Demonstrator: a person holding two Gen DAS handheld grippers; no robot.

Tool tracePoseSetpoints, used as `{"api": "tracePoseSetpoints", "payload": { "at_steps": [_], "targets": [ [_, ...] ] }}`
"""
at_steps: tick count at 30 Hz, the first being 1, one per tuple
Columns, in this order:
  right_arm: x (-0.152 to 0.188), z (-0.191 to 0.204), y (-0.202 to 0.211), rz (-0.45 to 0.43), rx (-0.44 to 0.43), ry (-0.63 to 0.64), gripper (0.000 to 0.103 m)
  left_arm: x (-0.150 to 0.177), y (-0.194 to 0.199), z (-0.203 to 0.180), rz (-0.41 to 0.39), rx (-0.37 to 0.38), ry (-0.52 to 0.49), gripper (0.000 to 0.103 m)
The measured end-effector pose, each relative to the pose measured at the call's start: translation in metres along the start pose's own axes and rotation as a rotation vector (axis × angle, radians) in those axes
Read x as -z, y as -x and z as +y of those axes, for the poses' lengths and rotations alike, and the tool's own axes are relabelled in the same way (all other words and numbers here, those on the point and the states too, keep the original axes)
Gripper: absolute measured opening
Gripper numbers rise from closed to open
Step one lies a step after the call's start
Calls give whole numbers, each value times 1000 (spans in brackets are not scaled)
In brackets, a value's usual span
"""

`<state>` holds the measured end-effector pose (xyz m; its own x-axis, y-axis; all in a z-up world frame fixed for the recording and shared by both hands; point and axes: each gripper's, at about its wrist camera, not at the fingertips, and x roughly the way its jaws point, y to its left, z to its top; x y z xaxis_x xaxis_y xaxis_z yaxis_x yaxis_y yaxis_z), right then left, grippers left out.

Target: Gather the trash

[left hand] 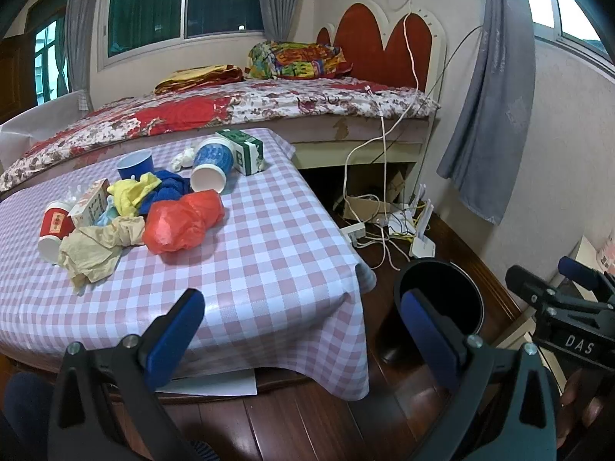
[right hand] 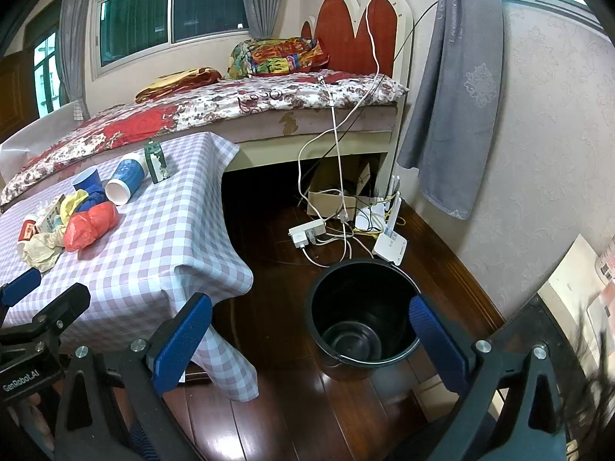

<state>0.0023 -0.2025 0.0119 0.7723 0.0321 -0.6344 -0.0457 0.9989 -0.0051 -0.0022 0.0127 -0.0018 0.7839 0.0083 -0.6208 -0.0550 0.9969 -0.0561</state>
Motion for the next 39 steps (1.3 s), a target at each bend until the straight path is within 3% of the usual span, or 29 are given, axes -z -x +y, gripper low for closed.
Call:
{"api": "tracePoseSetpoints", "payload": {
  "at_steps": [39],
  "targets": [
    [-3, 10, 6, -10, -5, 16, 103, 7, -1, 5, 1, -2, 8, 103]
  ]
}}
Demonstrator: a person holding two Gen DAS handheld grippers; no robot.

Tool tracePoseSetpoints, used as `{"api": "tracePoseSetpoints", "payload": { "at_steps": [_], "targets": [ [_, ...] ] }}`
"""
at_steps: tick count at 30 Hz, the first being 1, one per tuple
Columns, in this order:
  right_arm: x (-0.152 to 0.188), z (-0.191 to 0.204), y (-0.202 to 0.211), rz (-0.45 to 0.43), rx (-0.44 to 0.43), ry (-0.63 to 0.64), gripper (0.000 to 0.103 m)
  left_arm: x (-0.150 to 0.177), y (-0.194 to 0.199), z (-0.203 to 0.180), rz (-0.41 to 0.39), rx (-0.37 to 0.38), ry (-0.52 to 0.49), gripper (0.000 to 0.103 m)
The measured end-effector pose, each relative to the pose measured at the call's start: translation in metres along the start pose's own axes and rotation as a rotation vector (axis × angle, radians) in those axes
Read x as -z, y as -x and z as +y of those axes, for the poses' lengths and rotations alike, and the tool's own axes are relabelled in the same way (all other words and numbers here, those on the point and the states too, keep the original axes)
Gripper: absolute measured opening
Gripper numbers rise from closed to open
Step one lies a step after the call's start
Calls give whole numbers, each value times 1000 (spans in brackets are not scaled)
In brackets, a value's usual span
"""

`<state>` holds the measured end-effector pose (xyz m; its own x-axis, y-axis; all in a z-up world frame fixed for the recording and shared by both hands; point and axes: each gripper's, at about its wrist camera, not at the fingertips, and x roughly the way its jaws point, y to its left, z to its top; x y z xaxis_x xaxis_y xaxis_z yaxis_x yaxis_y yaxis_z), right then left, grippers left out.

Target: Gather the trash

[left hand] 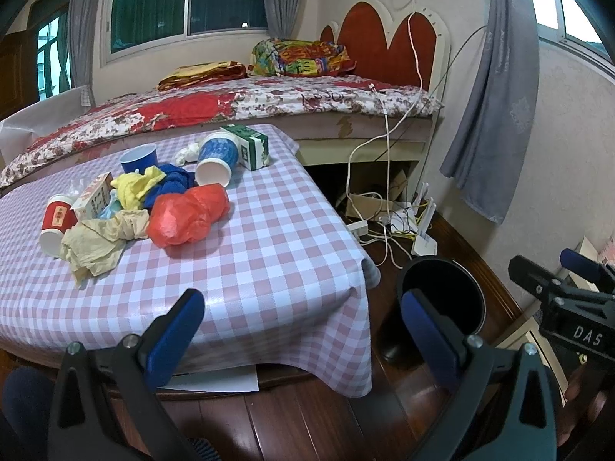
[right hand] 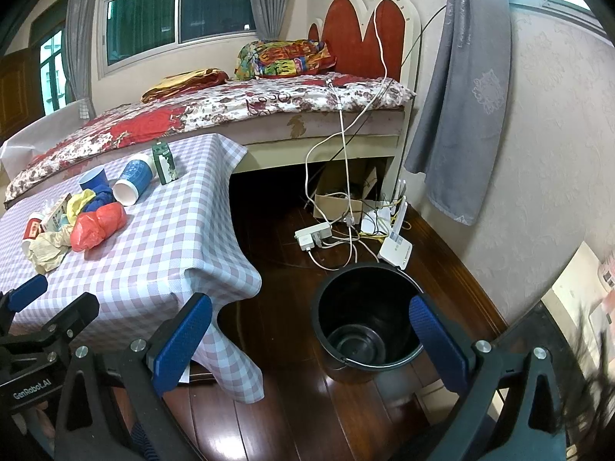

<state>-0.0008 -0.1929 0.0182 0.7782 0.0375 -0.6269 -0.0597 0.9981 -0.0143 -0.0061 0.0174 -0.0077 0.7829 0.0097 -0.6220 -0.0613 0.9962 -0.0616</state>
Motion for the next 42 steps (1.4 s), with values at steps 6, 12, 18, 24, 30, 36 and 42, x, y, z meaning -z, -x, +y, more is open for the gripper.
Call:
{"api": "tracePoseSetpoints", "payload": {
  "at_steps": [6, 12, 18, 24, 30, 36, 42],
  "targets": [
    [-1, 1, -1, 1, -3, 1, 103, 0, 0, 0, 1, 1, 1, 103],
    [-2, 4, -1, 0, -3, 5, 103, -1, 0, 0, 1, 1, 0, 103],
    [-2, 7, -1, -2, -4, 7, 103, -1, 0, 0, 2, 2, 0, 103],
    [-2, 8, -1, -2, -3, 8, 103, -1, 0, 0, 1, 2, 1, 103],
    [-1, 10, -2, 3, -1, 9, 103, 2, -2, 7, 6, -2, 13, 103],
    [1, 12, -3, 5, -7, 9, 103, 1, -2, 13, 5, -23, 28, 103],
    [4, 19, -6, 6, -31, 26, 103, -3, -2, 26, -9, -50, 59, 103]
  ]
}}
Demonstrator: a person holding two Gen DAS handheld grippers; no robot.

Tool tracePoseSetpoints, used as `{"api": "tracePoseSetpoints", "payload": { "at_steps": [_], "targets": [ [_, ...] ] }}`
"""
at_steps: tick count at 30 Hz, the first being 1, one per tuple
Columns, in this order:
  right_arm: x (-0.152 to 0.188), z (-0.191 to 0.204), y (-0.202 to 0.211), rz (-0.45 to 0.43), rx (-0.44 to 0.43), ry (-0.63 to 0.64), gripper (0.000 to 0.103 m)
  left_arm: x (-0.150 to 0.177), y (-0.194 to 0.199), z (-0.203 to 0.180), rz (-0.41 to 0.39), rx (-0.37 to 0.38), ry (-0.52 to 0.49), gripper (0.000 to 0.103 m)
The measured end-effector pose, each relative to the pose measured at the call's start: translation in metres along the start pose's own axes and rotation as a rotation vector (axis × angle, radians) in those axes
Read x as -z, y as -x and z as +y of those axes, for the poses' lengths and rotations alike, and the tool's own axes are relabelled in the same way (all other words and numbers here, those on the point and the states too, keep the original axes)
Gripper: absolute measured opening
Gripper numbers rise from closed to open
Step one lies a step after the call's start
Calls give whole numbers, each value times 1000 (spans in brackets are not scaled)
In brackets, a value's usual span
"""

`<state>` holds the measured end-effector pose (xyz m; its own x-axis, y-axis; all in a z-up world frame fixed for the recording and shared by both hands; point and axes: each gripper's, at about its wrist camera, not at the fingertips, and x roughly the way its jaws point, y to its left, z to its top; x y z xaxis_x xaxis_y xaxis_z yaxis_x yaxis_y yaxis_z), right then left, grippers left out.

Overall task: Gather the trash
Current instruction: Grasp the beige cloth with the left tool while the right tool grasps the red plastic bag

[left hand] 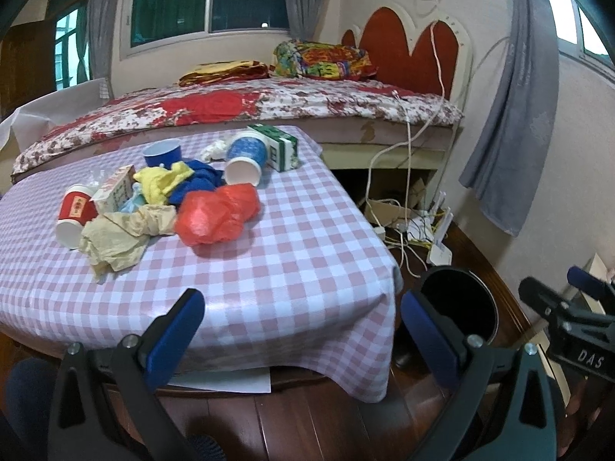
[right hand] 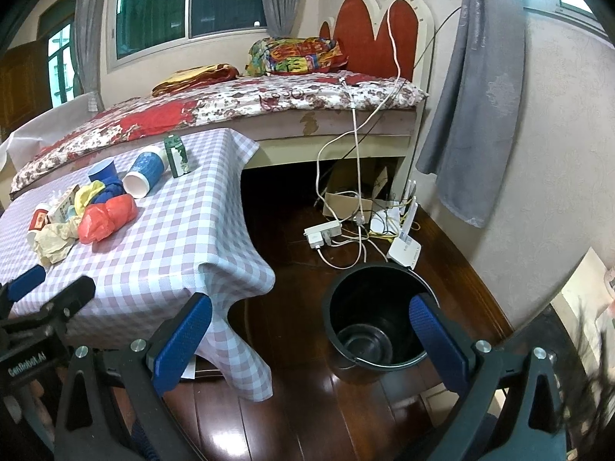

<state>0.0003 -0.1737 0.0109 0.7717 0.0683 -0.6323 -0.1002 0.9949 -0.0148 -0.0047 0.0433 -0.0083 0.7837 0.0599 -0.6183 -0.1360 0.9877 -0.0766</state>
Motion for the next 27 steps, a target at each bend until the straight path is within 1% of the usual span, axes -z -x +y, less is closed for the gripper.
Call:
{"api": "tracePoseSetpoints", "payload": {
  "at_steps": [2, 6, 9, 11, 12, 14, 17, 20, 21, 23, 25, 27],
  "targets": [
    [-1, 5, -1, -1, -13, 9, 103, -1, 0, 9, -6, -13, 16, 103],
    [-6, 24, -8, -4, -71, 47, 103, -4, -4, 30, -13, -50, 37, 103],
    [-11, 46, -15, -18, -107, 103, 103, -5, -10, 56, -7, -42, 74, 103],
    [-15, 62, -19, -29, -132, 144, 103, -5, -12, 75, 4, -16, 106, 103],
    [-17, 70, -22, -33, -150, 160, 103, -6, -13, 84, 2, -45, 117, 103],
    [-22, 86, -27, -44, -201, 185, 103, -9, -11, 102, -31, -96, 123, 103],
    [-30, 112, -37, -55, -259, 235, 103, -14, -16, 130, -49, -176, 154, 103],
    [-40, 143, -49, -57, -313, 281, 103, -19, -26, 155, -48, -219, 166, 103],
    [-43, 154, -53, -54, -332, 300, 103, -21, -31, 162, -34, -236, 161, 103],
    [-49, 174, -61, -46, -379, 327, 103, -26, -43, 173, 2, -241, 150, 103],
    [-55, 193, -69, -45, -435, 341, 103, -28, -47, 183, 1, -257, 151, 103],
    [-59, 209, -74, -38, -461, 354, 103, -29, -52, 191, 2, -236, 163, 103]
  ]
}}
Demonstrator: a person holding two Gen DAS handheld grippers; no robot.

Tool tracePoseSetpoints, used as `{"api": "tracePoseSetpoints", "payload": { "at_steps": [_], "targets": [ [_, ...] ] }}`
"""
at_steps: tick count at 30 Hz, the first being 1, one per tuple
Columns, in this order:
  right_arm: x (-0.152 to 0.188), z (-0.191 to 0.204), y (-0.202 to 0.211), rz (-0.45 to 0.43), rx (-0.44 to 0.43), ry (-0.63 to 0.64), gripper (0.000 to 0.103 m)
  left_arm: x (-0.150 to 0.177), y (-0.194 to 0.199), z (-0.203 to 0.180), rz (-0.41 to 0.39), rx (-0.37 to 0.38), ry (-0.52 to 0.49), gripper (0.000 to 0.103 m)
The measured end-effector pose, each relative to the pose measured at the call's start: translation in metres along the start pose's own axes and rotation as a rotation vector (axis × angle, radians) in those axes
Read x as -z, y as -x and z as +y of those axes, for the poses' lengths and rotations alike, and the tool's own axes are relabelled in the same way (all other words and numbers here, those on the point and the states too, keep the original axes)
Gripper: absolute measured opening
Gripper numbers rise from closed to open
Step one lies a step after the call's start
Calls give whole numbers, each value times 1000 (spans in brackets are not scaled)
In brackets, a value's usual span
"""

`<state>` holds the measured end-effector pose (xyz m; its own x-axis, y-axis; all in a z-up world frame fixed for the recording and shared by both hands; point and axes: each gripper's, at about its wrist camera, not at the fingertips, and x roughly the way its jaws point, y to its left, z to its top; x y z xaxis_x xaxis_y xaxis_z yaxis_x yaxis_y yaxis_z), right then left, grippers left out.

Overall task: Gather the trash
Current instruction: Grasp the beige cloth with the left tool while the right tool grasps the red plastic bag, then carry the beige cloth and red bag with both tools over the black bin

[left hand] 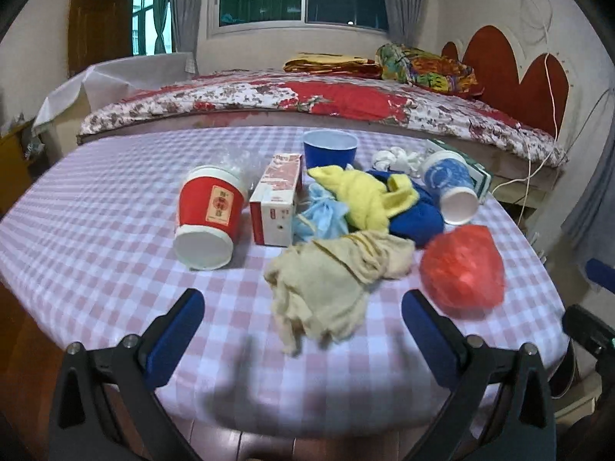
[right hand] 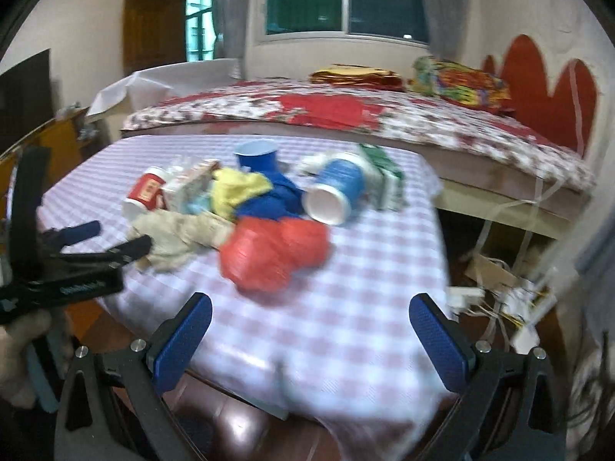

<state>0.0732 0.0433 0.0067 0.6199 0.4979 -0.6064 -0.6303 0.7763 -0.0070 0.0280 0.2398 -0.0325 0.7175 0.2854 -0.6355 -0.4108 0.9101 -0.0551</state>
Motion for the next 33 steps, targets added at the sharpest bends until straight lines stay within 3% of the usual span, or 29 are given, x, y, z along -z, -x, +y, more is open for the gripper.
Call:
{"api": "tracePoseSetpoints", "payload": {
  "at_steps": [4, 8, 14, 18, 21, 25, 29, 33],
  "targets": [
    [-16, 17, -32, 19, -39, 29, 100, -2, -15, 10, 29, 45, 43, 102],
    [-25, 20, -63, 65, -65, 19, 85, -5, -25, 13, 40, 83, 54, 94],
    [-20, 17, -98, 144, -71, 2, 75, -7, -41, 5, 65, 124, 32, 80],
    [-13, 14, -100, 151, -73, -4, 65, -2, -51, 0, 94, 137, 13, 67],
    [-11, 10, -97, 134, -85, -14, 48, 1, -53, -4, 97, 131, -2, 58],
    [-5, 12, -90, 114, -91, -7, 31, 1, -48, -10, 84, 152, -24, 30],
    [-2, 7, -71, 75, -71, -12, 28, 3, -35, -14, 52, 168, -33, 20],
    [-1, -7, -53, 48, -63, -46, 28, 4, -23, -19, 30, 183, -30, 18]
  ]
}}
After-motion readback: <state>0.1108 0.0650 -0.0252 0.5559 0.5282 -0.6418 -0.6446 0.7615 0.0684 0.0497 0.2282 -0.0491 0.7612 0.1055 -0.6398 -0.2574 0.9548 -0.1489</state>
